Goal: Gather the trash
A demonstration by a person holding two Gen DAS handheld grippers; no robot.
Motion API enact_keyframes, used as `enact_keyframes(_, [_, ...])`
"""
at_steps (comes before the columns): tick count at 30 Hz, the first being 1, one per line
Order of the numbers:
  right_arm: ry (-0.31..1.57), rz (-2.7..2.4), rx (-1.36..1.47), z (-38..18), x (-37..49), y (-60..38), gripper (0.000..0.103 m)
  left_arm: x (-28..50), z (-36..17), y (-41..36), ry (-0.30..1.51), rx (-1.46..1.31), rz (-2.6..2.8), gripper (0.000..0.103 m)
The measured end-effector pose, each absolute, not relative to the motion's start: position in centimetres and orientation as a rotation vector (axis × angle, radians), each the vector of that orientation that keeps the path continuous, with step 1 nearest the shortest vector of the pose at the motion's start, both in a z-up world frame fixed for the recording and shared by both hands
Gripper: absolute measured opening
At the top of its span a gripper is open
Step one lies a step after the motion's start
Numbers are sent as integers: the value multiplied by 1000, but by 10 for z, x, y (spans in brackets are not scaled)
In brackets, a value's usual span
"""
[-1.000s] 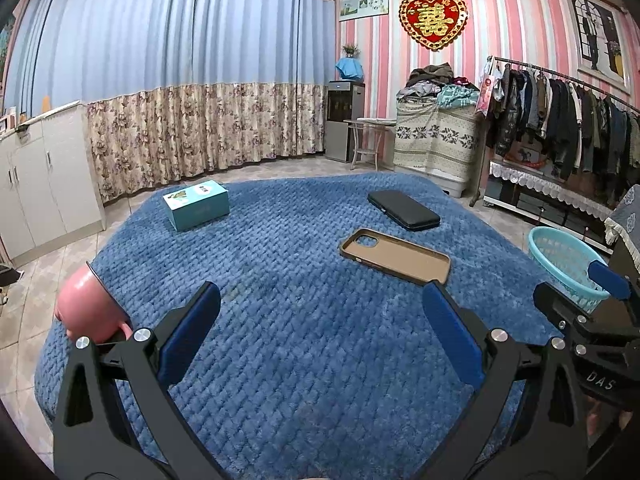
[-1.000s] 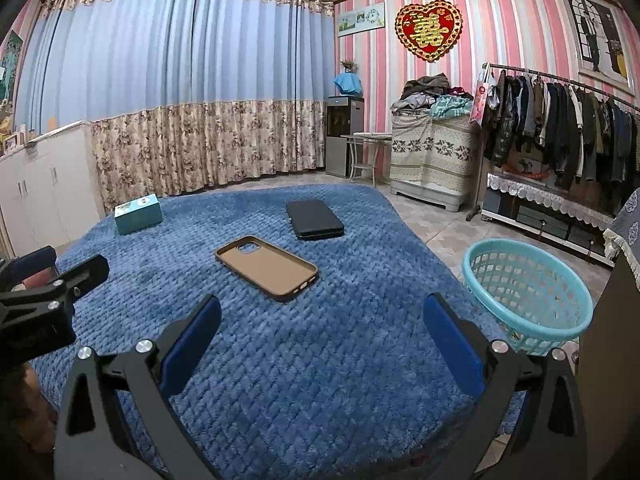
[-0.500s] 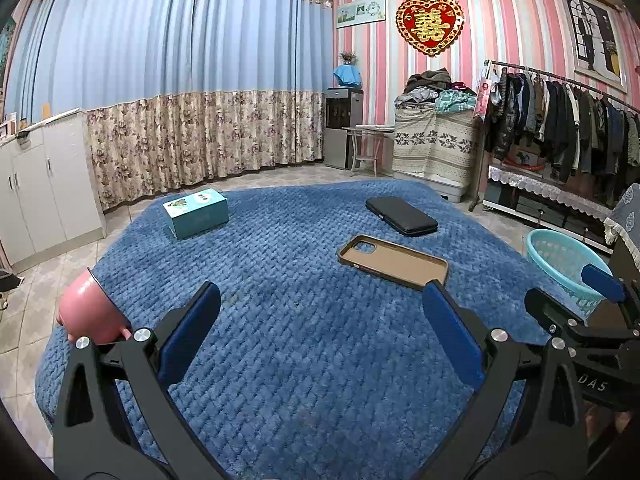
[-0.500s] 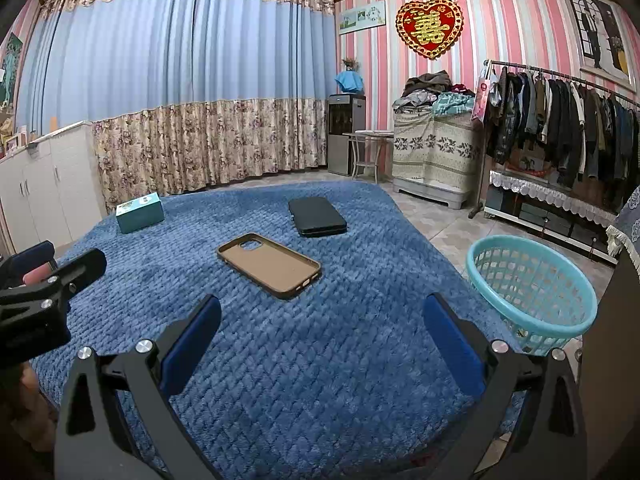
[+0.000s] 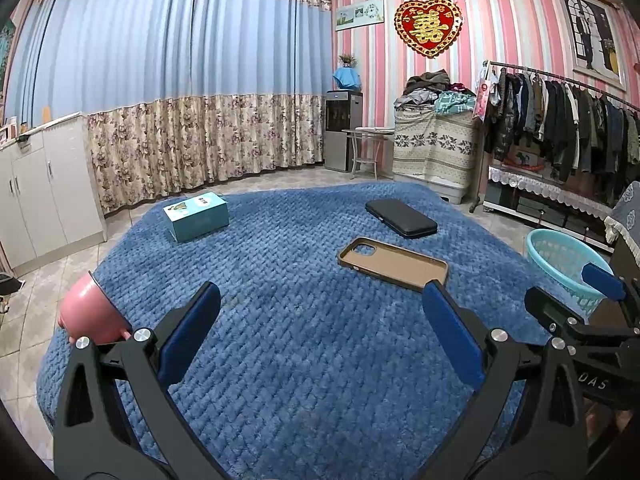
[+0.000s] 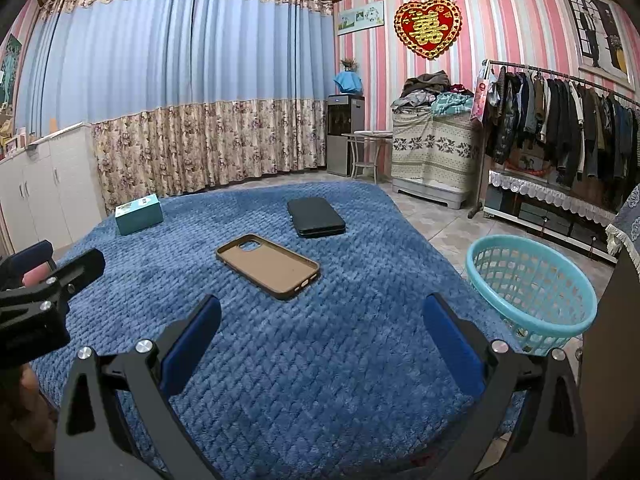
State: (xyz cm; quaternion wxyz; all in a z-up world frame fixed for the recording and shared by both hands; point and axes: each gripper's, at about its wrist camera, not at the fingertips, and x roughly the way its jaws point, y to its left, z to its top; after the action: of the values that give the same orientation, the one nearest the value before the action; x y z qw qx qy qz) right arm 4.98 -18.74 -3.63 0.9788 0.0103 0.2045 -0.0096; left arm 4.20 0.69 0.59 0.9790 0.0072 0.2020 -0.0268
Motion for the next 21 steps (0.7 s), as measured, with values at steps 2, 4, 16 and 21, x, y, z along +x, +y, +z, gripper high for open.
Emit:
enact_keyframes(2, [412,-19,20,-36,50,-188,99,42,6,7,403,16,-54,98])
enact_keyframes(4, [412,-18,20,-36,50,-188,99,42,7,8,402,15,-53,98])
enact_keyframes(16, [409,-21,21,-36,50,-188,99,42,7,9,404,20,-54,98])
enact_keyframes(21, [409,-21,23,-36,50,-188,99,42,7,9,405,21,-55,98])
